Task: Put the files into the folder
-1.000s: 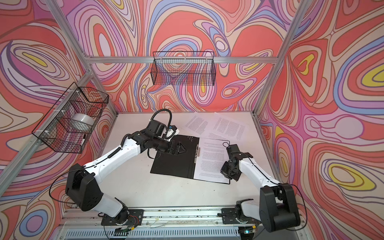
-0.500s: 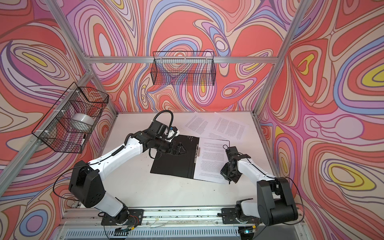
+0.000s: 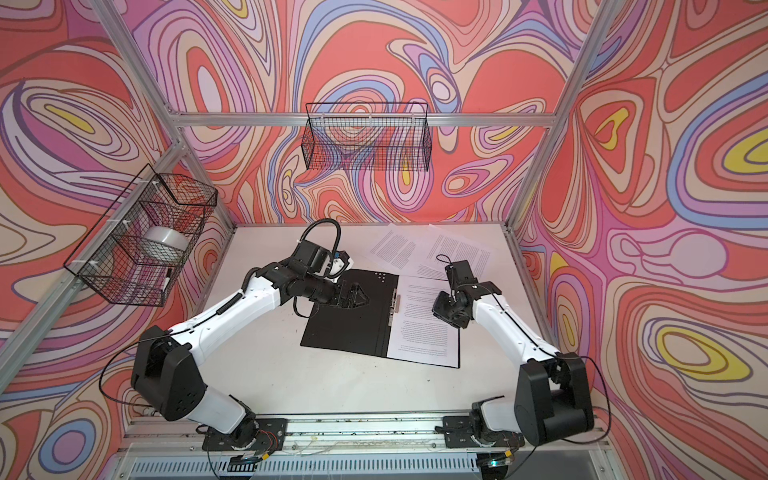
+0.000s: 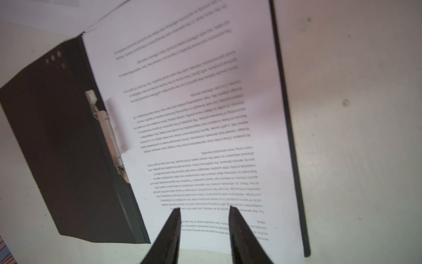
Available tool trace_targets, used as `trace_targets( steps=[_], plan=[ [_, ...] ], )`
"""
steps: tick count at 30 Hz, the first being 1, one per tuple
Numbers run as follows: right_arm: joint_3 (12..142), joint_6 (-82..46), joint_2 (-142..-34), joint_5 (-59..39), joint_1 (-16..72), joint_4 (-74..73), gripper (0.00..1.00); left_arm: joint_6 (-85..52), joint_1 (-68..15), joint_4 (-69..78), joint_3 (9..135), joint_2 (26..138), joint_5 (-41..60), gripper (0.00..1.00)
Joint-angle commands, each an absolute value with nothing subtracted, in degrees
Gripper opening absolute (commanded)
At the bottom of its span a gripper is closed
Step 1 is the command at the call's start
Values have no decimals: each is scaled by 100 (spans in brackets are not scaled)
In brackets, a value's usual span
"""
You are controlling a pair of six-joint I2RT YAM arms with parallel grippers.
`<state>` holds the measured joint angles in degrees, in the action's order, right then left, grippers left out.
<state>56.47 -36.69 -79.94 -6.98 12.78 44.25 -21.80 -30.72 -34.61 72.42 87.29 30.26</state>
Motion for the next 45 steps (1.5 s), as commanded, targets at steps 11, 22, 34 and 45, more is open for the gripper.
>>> trace_targets(
  steps=[11,22,34,45],
  plan=[
    [7596,-3278,-10634,-816,2252,3718,36,-1801,-2955,-3659,6714,8116,2581,100],
    [8095,-3382,-11424,-857,2501,3764,29,-1861,-2813,-3570,6724,8156,2888,100],
    [8240,-3401,-11647,-935,2530,3812,15,-2007,-2611,-3463,6685,8213,3211,100],
    [8371,-3410,-11803,-1281,2642,3718,2,-2048,-2560,-3447,6672,8253,3279,100]
  ],
)
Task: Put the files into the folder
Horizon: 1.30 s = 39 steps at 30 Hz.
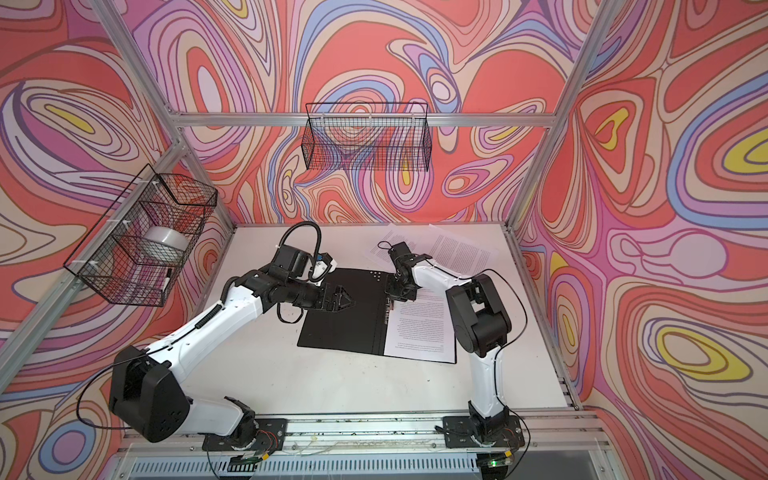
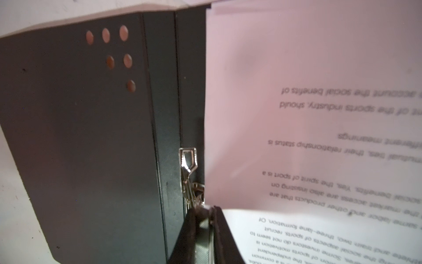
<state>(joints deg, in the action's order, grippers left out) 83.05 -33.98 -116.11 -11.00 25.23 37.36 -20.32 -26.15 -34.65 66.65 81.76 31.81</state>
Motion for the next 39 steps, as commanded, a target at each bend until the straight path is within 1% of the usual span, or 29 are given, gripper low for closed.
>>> trace_targets(
  steps=[1,6,10,15,21,23,24,25,27,29,31,32,34,39],
  plan=[
    [8384,-3439,-11805,-1338,2673,3686,1,-2048,-2549,-3445,6674,8253,3292,100],
    [8459,-3753,-11806,-1611,2893,3470,0,-2074,-2525,-3422,6664,8266,3330,100],
    [8615,-4036,-11891,-1617,3130,3305,0,-2085,-2502,-3415,6662,8275,3353,100],
    [8930,-4522,-12217,-1611,3544,3023,0,-2126,-2454,-3385,6654,8267,3395,100],
    [9432,-4973,-12645,-1547,3825,2816,0,-2140,-2415,-3367,6627,8209,3385,100],
    [9643,-5001,-12748,-1517,3882,2881,1,-2144,-2407,-3375,6634,8187,3382,100],
    [9706,-4998,-12783,-1535,3906,2874,3,-2148,-2395,-3383,6629,8168,3378,100],
    [9794,-4963,-12808,-1547,3926,2875,8,-2158,-2386,-3381,6627,8144,3382,100],
    [9905,-4867,-12784,-1528,3944,2932,24,-2181,-2375,-3363,6618,8091,3383,100],
    [9961,-4722,-12672,-1386,3917,3002,43,-2204,-2352,-3366,6609,8023,3399,100],
    [10022,-4527,-12519,-1228,3786,3201,57,-2193,-2349,-3371,6594,7935,3403,100],
    [10006,-4429,-12405,-1214,3662,3270,62,-2196,-2355,-3366,6584,7883,3376,100],
    [9865,-4237,-12162,-1272,3307,3336,68,-2181,-2354,-3386,6557,7780,3325,100],
    [9264,-3528,-11546,-1047,2206,3642,74,-2178,-2348,-3323,6468,7612,3183,100]
  ],
)
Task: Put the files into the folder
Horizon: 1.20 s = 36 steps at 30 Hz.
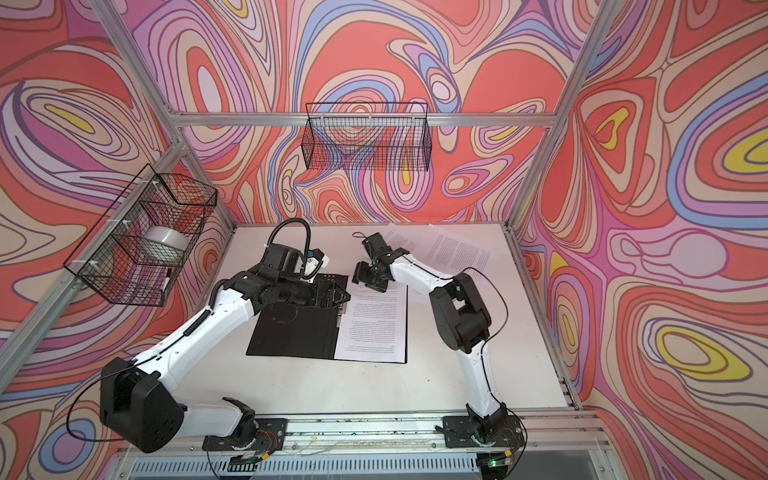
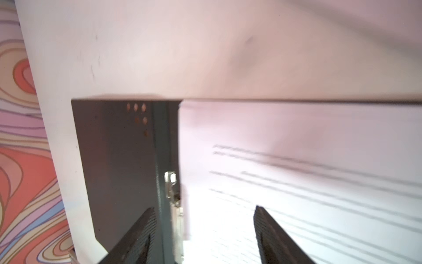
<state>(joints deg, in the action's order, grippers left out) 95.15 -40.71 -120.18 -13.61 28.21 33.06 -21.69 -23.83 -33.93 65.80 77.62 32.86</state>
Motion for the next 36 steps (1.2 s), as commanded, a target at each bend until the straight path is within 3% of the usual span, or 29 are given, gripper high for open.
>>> trace_targets(
  steps=[1,5,16,23,33,36],
  plan=[
    [9186,-3375,-11519,-1022,1958,3742,75,-2198,-2348,-3253,6425,7618,3155,100],
    [9281,-2871,-11774,-760,1421,4150,80,-2205,-2350,-3084,6409,7891,3587,100],
    [8856,-2883,-12282,-831,1354,3606,83,-2968,-2555,-2120,6240,8634,3977,100],
    [7577,-3146,-11754,-1292,1137,3078,90,-3081,-2874,-2217,6600,8924,3788,100],
    [5187,-3565,-9924,-2145,247,2165,90,-2915,-3687,-2808,7614,9576,3242,100],
    [5106,-3479,-9633,-2329,209,2319,90,-2933,-3956,-2956,7973,9855,3110,100]
  ],
)
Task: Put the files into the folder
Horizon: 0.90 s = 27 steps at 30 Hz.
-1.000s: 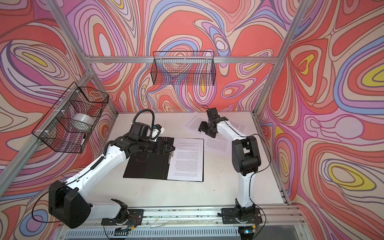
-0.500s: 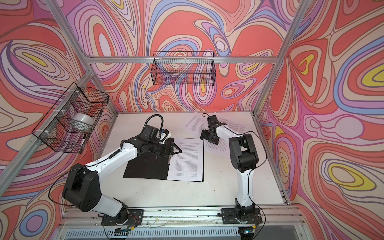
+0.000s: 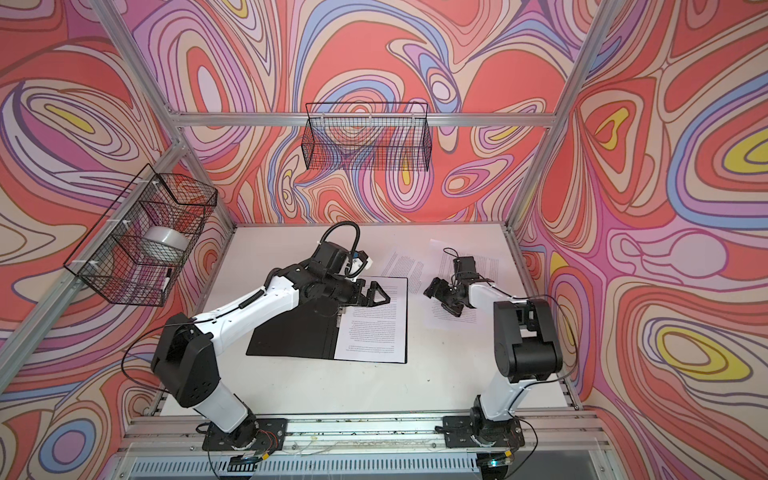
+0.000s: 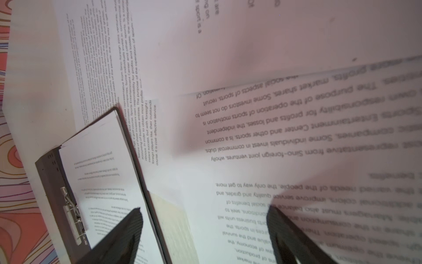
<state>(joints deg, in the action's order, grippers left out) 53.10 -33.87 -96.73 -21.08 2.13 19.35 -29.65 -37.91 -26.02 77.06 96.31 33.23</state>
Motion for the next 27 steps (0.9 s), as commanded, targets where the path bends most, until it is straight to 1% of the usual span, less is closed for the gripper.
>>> trace_targets(
  steps=[1,3,6,10,14,17,21,27],
  plan=[
    [5132,-3469,-9476,-2286,183,2382,89,-2944,-4061,-3000,8091,9959,3047,100],
    [5171,-3492,-9147,-2168,22,2434,90,-3016,-4273,-3002,8312,10184,3059,100],
    [5205,-3631,-8888,-2102,-622,2428,90,-3184,-4568,-2910,8737,10659,3149,100],
    [5086,-3924,-8665,-1939,-1461,2215,89,-3361,-4899,-2988,9664,11577,3184,100],
    [5019,-3963,-8543,-1572,-1696,2272,89,-3506,-5103,-2936,10574,12480,3326,100],
    [4828,-4098,-8420,-1751,-1891,2131,88,-3633,-5175,-2864,11194,13124,3438,100],
    [4833,-3955,-8266,-1740,-1962,2237,89,-3801,-5282,-2718,11845,13828,3624,100],
    [4779,-3592,-8087,-1854,-1994,2380,91,-4118,-5304,-2386,12028,14313,3699,100]
  ],
)
